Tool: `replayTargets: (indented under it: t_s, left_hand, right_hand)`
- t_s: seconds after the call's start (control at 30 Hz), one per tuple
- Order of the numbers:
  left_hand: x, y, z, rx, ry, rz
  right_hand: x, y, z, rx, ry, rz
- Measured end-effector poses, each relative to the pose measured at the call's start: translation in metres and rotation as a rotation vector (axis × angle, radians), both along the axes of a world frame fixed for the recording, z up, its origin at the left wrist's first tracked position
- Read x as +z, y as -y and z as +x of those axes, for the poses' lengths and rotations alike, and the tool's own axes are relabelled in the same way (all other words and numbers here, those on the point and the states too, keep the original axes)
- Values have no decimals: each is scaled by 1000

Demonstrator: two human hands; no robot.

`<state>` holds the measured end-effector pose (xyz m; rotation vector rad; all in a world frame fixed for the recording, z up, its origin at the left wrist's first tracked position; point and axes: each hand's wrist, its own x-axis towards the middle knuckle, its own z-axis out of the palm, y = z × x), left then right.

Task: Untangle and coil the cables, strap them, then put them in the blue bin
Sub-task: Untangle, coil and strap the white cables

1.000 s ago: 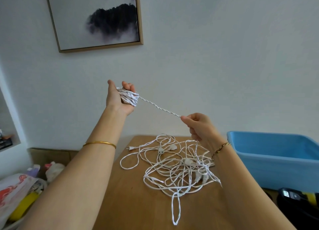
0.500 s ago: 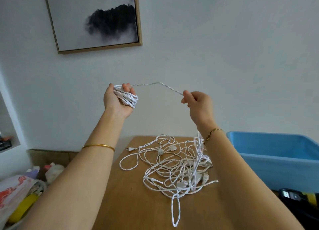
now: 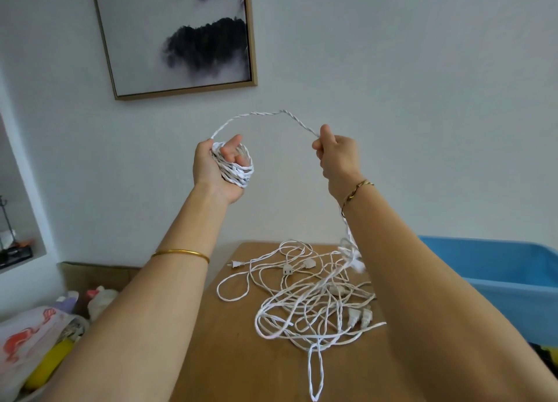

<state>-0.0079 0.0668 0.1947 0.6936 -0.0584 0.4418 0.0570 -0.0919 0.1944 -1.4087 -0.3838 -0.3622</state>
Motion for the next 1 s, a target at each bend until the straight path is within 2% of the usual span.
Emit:
replayTargets:
  t_s: [0.23, 0.37, 0.47, 0.77, 0.9, 1.0]
  left_hand:
    - [9, 9, 1, -42, -22, 52]
    - [15, 15, 1, -57, -13, 51]
    - [17, 19, 0, -55, -18, 63]
    - [16, 22, -2, -59, -41, 71]
    - [16, 23, -2, -68, -41, 62]
    - [16, 24, -2, -71, -41, 69]
  right_hand:
    - [31, -7, 0, 164, 24, -91]
    - [31, -13, 3, 182, 81, 29]
    - [25, -12, 4, 215, 49, 84]
    - [25, -10, -1, 258, -86, -165]
    - [23, -15, 6, 241, -232, -70]
    - [18, -17, 11, 213, -232, 8]
